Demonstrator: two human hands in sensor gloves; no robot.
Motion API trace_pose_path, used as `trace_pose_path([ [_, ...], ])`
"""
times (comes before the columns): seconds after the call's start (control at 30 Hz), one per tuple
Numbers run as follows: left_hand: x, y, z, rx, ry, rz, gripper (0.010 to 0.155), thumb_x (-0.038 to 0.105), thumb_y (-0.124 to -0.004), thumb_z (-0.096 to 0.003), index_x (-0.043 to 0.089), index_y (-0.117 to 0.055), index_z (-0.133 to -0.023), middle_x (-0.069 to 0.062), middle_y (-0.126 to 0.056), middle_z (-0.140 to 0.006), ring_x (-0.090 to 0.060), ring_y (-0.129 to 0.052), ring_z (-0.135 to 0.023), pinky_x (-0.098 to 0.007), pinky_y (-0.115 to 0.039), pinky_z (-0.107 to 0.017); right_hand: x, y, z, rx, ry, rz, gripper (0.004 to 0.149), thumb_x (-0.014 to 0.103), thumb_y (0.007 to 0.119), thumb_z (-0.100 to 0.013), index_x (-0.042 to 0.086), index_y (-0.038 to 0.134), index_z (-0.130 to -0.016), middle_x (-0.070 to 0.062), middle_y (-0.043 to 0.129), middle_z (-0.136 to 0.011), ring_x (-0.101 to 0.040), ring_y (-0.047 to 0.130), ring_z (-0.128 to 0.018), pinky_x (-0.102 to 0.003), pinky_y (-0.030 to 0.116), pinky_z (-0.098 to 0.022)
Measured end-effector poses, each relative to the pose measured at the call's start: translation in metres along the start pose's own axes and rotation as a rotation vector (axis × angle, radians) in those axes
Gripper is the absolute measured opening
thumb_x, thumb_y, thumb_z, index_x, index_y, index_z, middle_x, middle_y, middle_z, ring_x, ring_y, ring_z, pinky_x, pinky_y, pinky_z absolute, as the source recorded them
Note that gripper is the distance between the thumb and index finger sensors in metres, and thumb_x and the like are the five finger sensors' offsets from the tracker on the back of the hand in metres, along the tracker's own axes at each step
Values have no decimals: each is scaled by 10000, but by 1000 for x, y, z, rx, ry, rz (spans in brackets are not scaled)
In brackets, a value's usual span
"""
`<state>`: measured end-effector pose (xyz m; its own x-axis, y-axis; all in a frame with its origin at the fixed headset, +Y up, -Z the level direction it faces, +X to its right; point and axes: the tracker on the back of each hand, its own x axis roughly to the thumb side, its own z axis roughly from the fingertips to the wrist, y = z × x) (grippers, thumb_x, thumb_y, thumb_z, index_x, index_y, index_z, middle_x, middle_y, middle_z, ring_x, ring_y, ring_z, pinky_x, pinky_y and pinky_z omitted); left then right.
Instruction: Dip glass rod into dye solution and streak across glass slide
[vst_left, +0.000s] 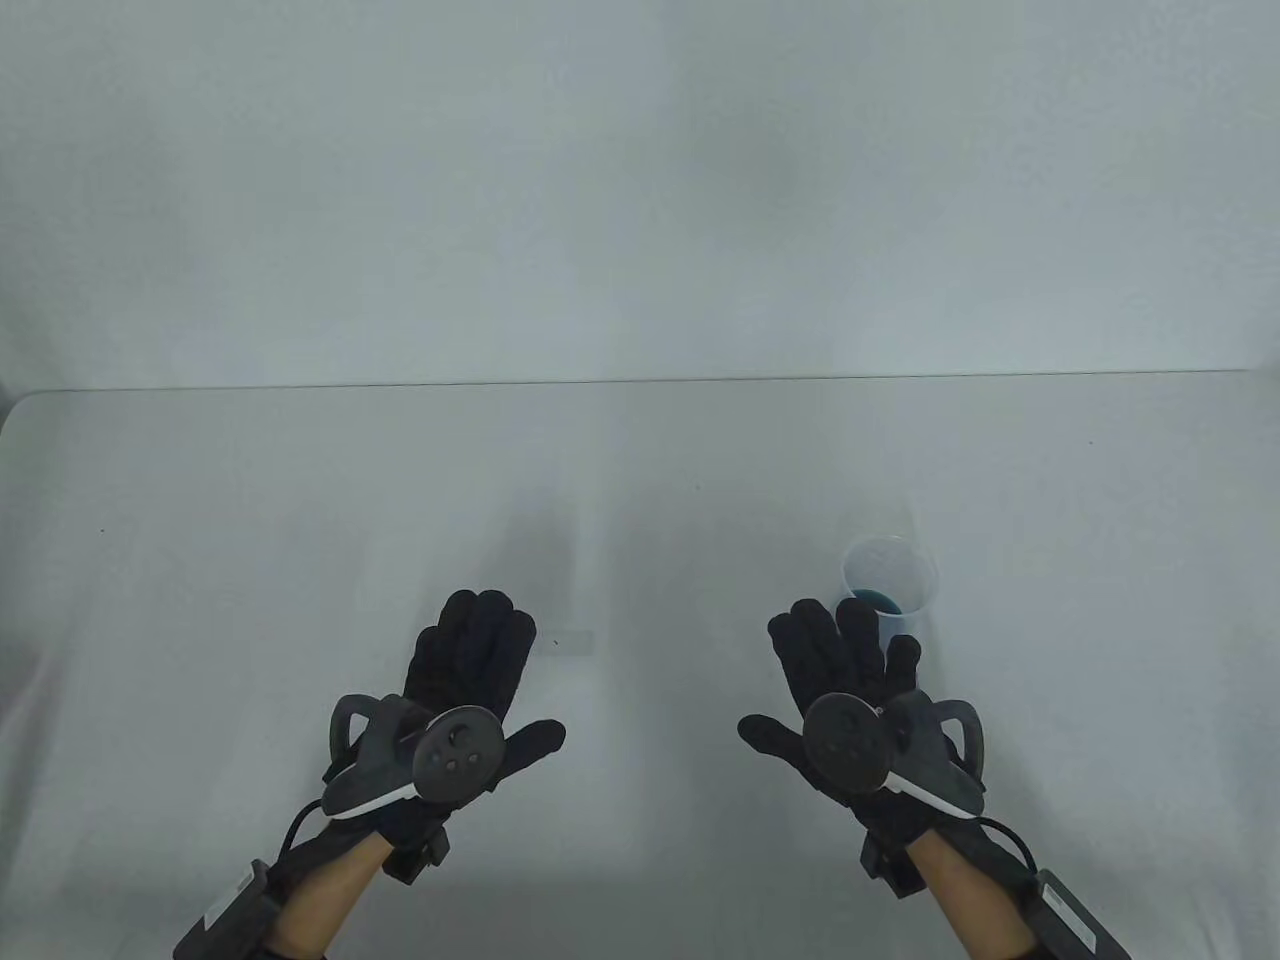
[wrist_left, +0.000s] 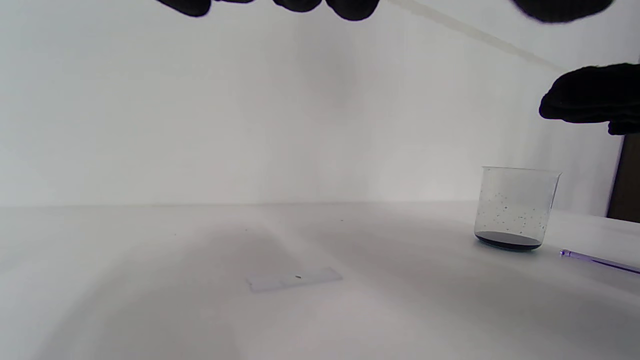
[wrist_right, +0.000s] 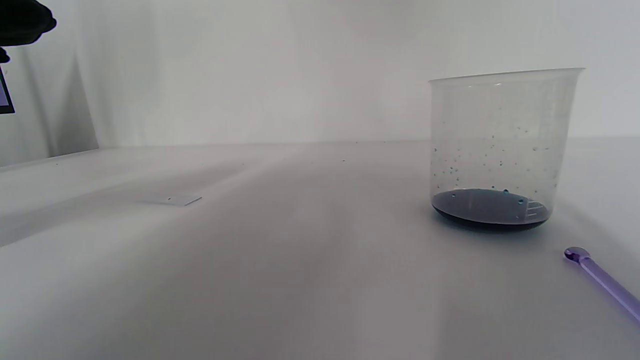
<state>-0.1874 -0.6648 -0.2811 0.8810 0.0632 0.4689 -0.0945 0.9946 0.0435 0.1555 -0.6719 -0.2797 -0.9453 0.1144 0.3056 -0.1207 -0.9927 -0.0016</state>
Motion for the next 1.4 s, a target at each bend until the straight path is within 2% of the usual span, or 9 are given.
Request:
trace_pose_path([
  [0.67,2,-1,-3,-25,8,15,924,660,-557,-515,92,-279,-1188,-252,-235,-1239,-544,-259,-1130,-639,-407,-794,-4,-1,0,13,21,0,900,754,419,-464,200,233,-1149,-84,263,-1257,-493,269,-1141,-759,322,-719],
  [0.8,-3,5,-14,-29,15,23,904,654,-571,-514,113,-311,-1190,-226,-278,-1249,-527,-308,-1144,-638,-437,-796,-5,-3,-1,1,27,-6,899,754,419,-464,202,234,-1149,-84,266,-1256,-492,272,-1140,-758,322,-719],
  [1.0,-24,17,-56,-58,78,-117,858,642,-595,-511,155,-368,-1181,-179,-374,-1245,-449,-481,-1138,-600,-531,-786,-5,-4,0,-4,28,-5,897,752,421,-465,201,239,-1148,-84,274,-1255,-494,279,-1139,-758,326,-718],
  [1.17,-41,-1,-86,-153,144,-154,813,612,-650,-504,207,-404,-1165,-118,-433,-1238,-384,-552,-1128,-580,-563,-788,-5,-5,0,-11,28,-7,897,751,421,-465,199,241,-1149,-84,277,-1255,-496,281,-1139,-758,327,-718],
  [1.4,-53,-44,-110,-301,210,-172,724,562,-723,-495,274,-509,-1124,-27,-577,-1188,-288,-695,-1057,-538,-620,-775,-7,-5,1,-14,33,-16,895,750,422,-466,199,242,-1148,-84,279,-1255,-496,282,-1138,-758,327,-718],
])
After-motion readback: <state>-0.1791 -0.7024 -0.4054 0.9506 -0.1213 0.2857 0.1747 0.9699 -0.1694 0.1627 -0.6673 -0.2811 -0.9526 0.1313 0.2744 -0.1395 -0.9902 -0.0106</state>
